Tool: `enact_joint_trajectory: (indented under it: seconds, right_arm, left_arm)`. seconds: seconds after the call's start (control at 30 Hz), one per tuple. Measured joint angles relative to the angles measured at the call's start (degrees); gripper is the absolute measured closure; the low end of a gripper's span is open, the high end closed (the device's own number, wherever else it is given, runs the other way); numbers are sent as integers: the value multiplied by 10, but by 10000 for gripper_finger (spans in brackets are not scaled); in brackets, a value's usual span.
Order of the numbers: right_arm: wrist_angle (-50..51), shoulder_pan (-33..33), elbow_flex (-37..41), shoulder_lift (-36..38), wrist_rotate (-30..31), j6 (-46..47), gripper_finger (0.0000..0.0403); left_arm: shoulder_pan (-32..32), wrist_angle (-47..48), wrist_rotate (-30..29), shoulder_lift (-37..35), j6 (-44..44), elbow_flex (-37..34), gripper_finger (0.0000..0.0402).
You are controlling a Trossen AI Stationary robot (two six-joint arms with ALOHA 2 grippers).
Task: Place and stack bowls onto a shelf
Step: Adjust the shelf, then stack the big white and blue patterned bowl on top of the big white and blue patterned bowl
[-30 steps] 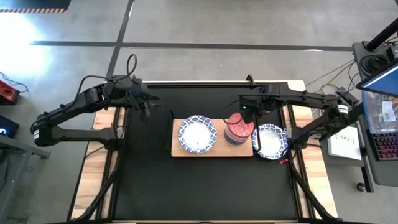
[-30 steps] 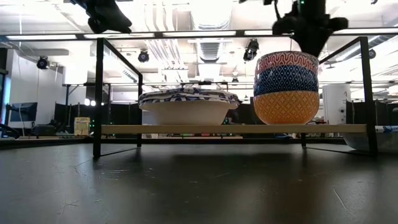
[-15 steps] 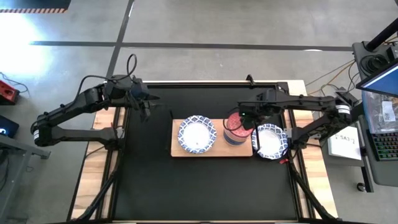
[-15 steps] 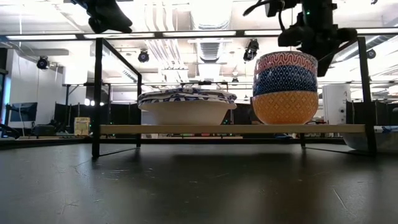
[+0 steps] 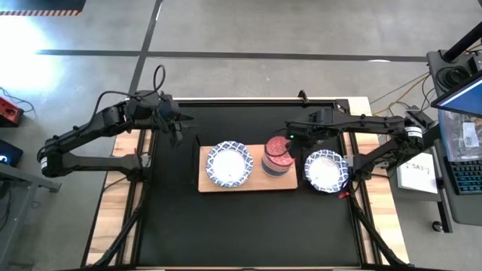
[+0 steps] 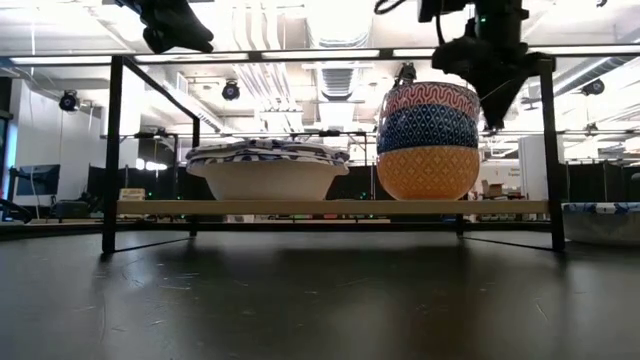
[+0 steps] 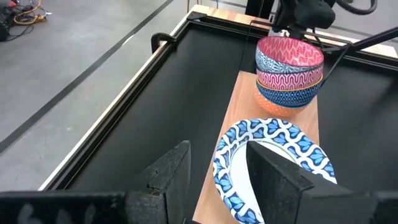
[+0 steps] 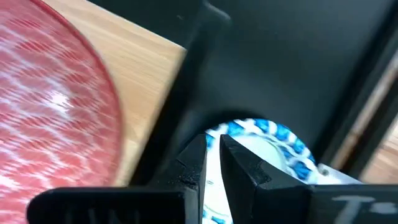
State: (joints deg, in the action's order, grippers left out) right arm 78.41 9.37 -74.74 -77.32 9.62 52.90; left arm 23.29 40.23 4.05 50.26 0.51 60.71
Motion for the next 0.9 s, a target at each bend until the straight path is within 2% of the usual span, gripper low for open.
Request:
enact_joint_trajectory:
  seconds: [0.2, 0.37, 0.63, 0.9]
  right_arm:
    - [75, 0, 0, 0, 9, 13, 367]
    - [78, 0, 0, 0, 8, 46, 367]
    - [80, -12, 0, 3, -57, 12, 367]
    - [82, -76, 0, 8, -87, 31, 367]
  left_arm:
    - [0, 0, 0, -1, 0, 0, 262]
    - [0, 1, 0, -1, -13, 0, 262]
    - [0, 14, 0, -3, -32, 0, 262]
    - [0, 19, 0, -4, -25, 0, 262]
